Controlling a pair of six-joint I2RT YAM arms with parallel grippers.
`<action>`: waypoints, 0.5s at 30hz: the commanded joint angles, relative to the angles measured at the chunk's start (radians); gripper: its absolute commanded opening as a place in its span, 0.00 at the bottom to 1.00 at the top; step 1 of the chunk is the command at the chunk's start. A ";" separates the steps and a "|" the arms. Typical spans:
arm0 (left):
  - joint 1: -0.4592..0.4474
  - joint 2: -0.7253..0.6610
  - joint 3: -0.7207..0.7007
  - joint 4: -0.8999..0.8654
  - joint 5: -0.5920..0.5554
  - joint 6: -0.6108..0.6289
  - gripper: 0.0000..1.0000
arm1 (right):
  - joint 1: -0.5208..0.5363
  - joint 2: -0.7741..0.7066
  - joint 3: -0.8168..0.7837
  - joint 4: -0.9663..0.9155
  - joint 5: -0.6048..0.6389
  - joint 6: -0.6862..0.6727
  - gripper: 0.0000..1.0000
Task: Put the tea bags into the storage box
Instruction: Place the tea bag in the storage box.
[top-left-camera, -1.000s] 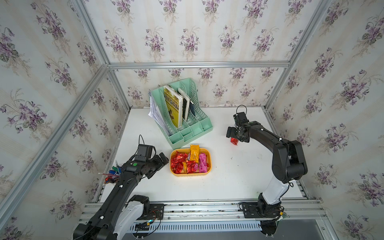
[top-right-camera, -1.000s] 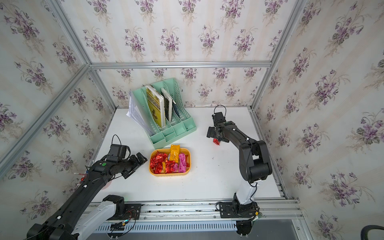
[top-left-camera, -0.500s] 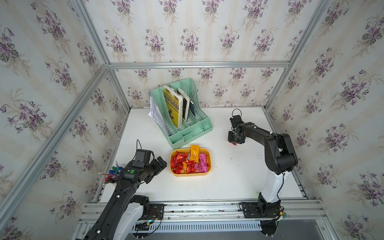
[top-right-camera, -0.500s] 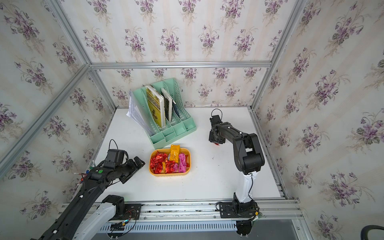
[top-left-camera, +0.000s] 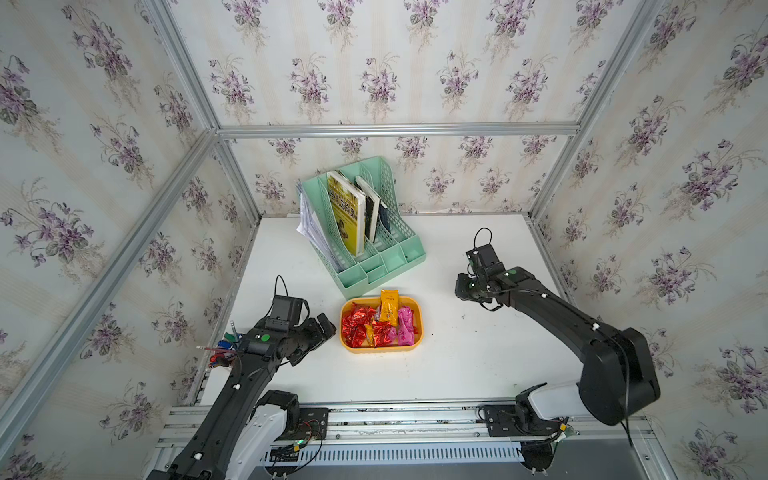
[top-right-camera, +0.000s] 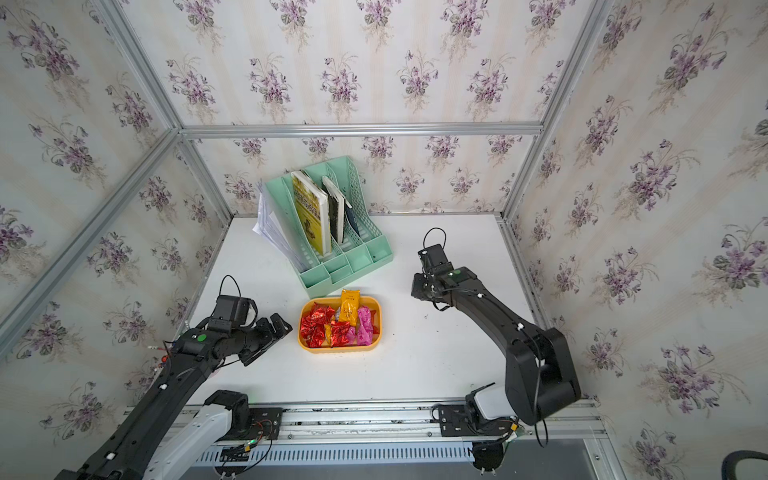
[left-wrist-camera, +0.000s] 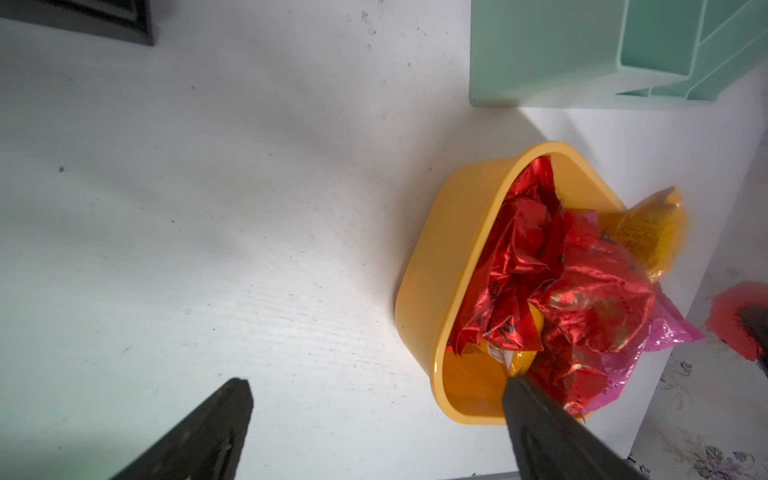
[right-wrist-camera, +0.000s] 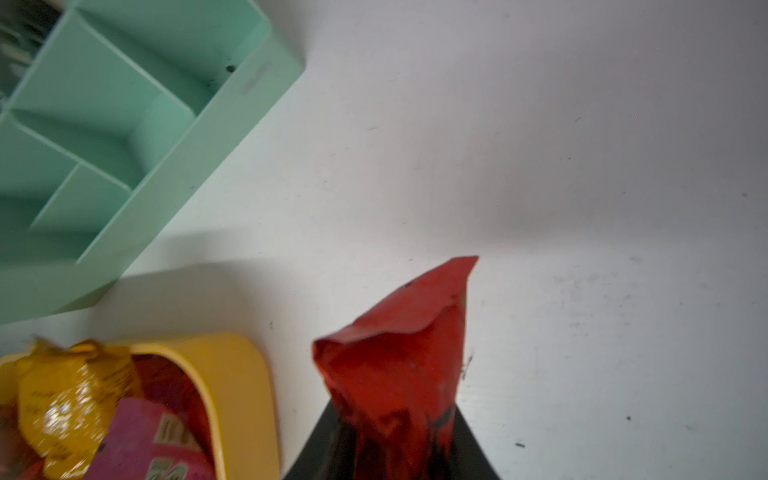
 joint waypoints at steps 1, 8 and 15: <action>0.001 0.007 0.011 -0.019 0.029 0.054 0.99 | 0.149 -0.093 -0.043 0.023 -0.017 0.160 0.31; 0.001 0.003 0.009 -0.030 0.093 0.084 0.99 | 0.492 -0.160 -0.089 0.122 0.073 0.372 0.31; 0.001 -0.019 0.010 -0.063 0.114 0.111 0.99 | 0.669 0.033 0.017 0.165 0.122 0.386 0.31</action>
